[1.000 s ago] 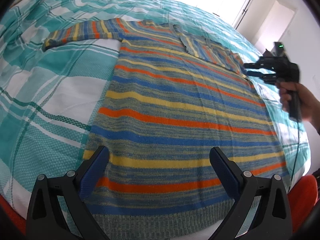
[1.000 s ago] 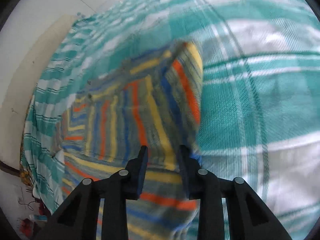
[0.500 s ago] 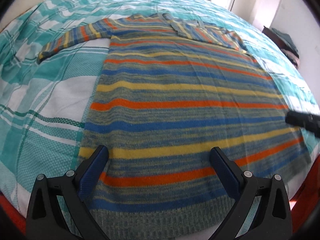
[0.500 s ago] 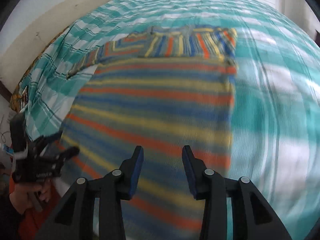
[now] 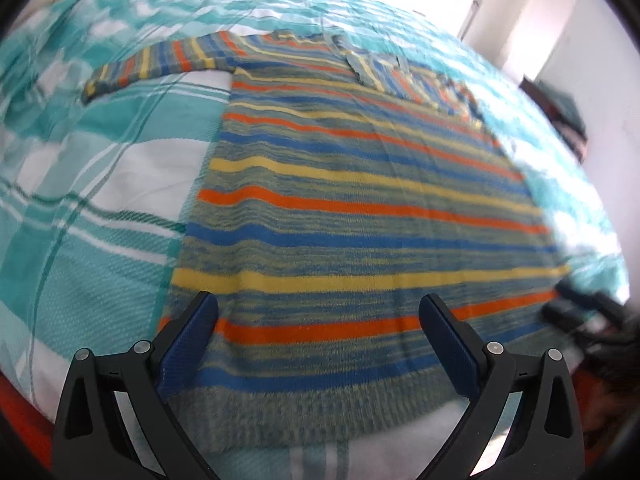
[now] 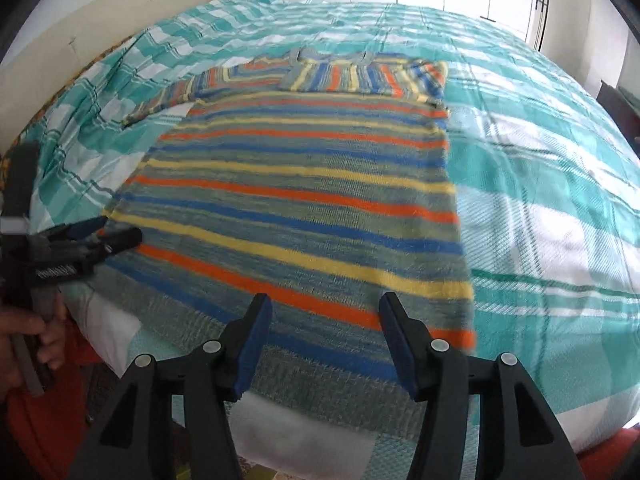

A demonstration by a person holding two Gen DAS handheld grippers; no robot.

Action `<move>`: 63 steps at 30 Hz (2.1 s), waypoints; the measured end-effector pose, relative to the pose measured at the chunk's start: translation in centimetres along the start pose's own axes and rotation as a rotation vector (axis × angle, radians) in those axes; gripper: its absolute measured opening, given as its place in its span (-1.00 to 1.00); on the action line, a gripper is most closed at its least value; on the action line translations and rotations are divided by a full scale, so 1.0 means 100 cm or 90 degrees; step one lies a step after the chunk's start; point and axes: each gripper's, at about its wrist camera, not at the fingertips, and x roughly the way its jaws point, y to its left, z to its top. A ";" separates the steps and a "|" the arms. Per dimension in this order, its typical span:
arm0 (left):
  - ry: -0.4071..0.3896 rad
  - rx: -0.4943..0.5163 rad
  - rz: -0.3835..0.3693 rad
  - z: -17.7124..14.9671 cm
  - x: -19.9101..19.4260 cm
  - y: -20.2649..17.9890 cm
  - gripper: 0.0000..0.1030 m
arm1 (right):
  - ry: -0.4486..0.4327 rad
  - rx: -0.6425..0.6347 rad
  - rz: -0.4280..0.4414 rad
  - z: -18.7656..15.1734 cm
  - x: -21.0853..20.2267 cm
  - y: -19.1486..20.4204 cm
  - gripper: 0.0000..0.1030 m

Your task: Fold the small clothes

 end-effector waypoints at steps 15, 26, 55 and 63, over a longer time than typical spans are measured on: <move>-0.127 -0.469 -0.065 0.173 0.039 0.274 0.91 | -0.003 -0.018 0.011 -0.003 0.012 0.005 0.32; -0.218 -0.348 0.042 0.240 0.033 0.229 -0.85 | -0.007 -0.011 0.027 -0.003 0.013 0.004 0.42; 0.044 -0.152 -0.154 0.256 0.121 0.083 0.54 | -0.012 0.066 0.102 0.008 -0.006 -0.009 0.42; 0.055 -0.169 -0.104 0.236 0.137 0.105 -0.92 | -0.009 0.031 0.079 0.007 0.000 -0.001 0.42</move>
